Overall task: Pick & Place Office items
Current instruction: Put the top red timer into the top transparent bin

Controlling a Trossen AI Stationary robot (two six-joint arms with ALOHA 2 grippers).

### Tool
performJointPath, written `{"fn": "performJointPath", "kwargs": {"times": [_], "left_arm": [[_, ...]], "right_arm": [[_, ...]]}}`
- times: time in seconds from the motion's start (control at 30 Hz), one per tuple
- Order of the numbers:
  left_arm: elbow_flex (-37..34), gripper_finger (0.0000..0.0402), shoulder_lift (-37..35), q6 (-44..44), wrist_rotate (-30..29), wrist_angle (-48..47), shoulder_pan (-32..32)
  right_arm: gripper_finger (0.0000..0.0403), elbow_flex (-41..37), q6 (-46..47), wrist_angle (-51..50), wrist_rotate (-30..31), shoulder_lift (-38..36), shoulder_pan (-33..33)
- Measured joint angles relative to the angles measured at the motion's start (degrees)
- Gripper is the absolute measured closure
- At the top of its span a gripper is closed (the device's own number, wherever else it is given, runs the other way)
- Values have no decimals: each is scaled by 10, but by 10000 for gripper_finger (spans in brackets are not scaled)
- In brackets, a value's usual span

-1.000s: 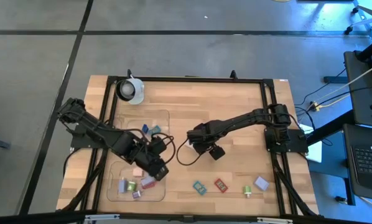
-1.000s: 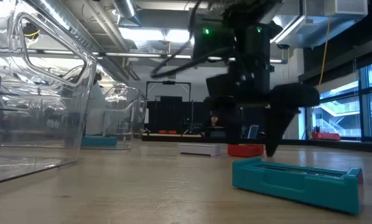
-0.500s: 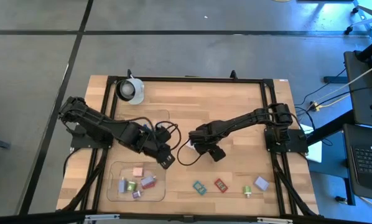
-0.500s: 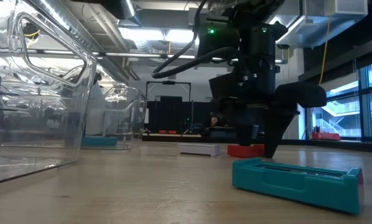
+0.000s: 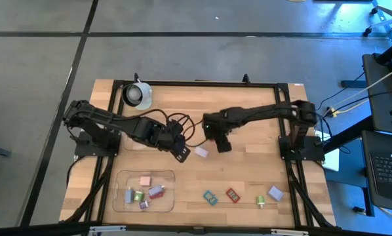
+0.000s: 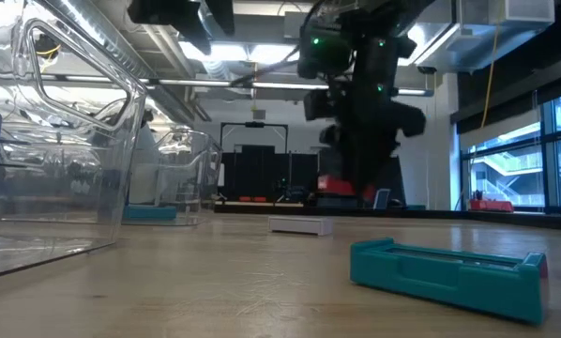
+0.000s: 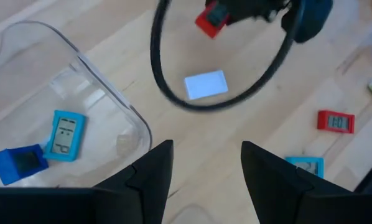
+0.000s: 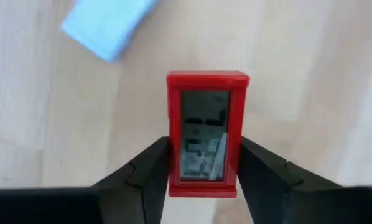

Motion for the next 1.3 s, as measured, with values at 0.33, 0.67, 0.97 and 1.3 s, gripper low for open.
{"fn": "performJointPath", "kwargs": {"times": [0.33, 0.67, 0.97, 1.3], "left_arm": [[0, 217, 0, 22, -41, 3, 19], [0, 217, 0, 61, -118, 4, 53], [0, 217, -9, 176, -152, 4, 121], [0, 217, -59, 325, -153, 4, 210]], "right_arm": [[270, 0, 74, 28, 10, -133, -100], [357, 1, 89, 62, 13, -237, -137], [321, 2, 159, 37, 12, -188, -182], [165, 2, 96, 46, -60, -50, -224]]}}
